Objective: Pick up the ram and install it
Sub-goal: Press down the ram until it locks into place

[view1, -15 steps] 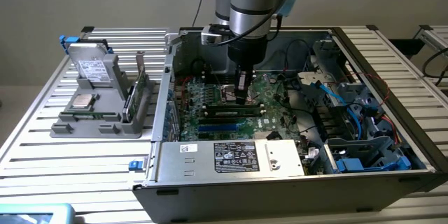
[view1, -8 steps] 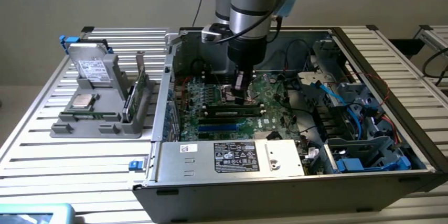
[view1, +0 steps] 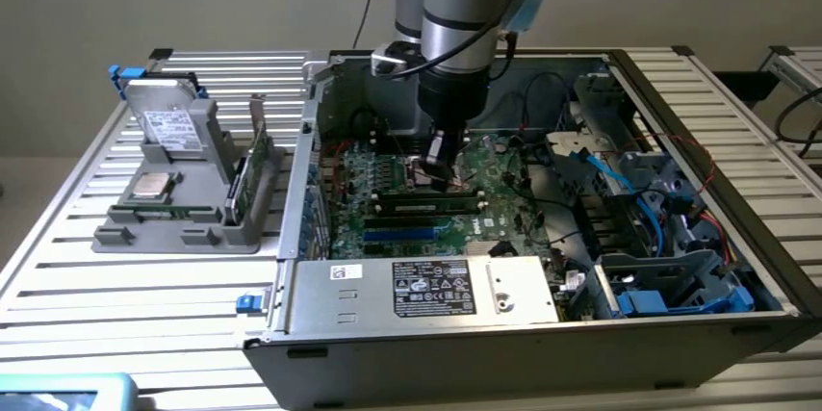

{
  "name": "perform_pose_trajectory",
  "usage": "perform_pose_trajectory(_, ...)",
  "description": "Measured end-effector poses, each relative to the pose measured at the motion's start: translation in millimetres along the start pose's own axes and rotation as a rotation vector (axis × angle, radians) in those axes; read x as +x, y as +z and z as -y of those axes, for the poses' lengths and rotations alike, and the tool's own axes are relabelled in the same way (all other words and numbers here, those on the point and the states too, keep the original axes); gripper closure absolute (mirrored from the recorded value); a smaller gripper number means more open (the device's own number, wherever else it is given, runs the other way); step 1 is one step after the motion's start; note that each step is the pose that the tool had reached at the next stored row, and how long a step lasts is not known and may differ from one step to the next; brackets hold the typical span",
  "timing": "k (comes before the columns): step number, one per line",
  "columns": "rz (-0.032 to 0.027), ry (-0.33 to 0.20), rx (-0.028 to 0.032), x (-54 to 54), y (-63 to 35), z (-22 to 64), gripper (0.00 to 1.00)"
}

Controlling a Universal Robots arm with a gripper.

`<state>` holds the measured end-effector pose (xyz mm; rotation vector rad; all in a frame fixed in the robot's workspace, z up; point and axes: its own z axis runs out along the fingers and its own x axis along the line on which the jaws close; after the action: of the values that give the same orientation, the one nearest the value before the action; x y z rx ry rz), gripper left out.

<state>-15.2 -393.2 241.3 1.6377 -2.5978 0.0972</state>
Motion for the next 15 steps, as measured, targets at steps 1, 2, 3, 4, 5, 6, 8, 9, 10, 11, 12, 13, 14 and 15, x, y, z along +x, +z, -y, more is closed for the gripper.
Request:
perform_pose_trajectory(1, 0.0026, 0.006, 0.0049, -0.1, 0.0, 0.0, 0.89)
perform_pose_trajectory(2, 0.0050, 0.013, 0.0098, -0.1, 0.0, -0.1, 0.89)
perform_pose_trajectory(3, 0.0075, 0.020, 0.0146, 0.0, 0.0, -0.1, 0.89)
perform_pose_trajectory(4, 0.0098, 0.026, 0.0191, -0.1, 0.0, -0.1, 0.89)
perform_pose_trajectory(5, 0.0120, 0.033, 0.0233, -0.1, 0.0, -0.1, 0.89)
perform_pose_trajectory(6, 0.0142, 0.041, 0.0277, -0.1, -0.1, -0.1, 0.89)
perform_pose_trajectory(8, 0.0181, 0.057, 0.0351, -0.1, 0.0, -0.1, 0.89)
perform_pose_trajectory(9, 0.0200, 0.065, 0.0387, -0.1, -0.1, -0.1, 0.89)
perform_pose_trajectory(10, 0.0218, 0.072, 0.0423, -0.1, -0.1, -0.1, 0.89)
perform_pose_trajectory(11, 0.0236, 0.080, 0.0459, -0.1, -0.1, -0.1, 0.89)
perform_pose_trajectory(12, 0.0256, 0.088, 0.0495, -0.1, -0.1, -0.1, 0.89)
perform_pose_trajectory(13, 0.0275, 0.096, 0.0531, -0.1, -0.1, -0.1, 0.89)
perform_pose_trajectory(14, 0.0290, 0.105, 0.0561, -0.1, 0.0, -0.1, 0.89)
perform_pose_trajectory(15, 0.0299, 0.115, 0.0580, -0.1, -0.1, -0.1, 0.89)
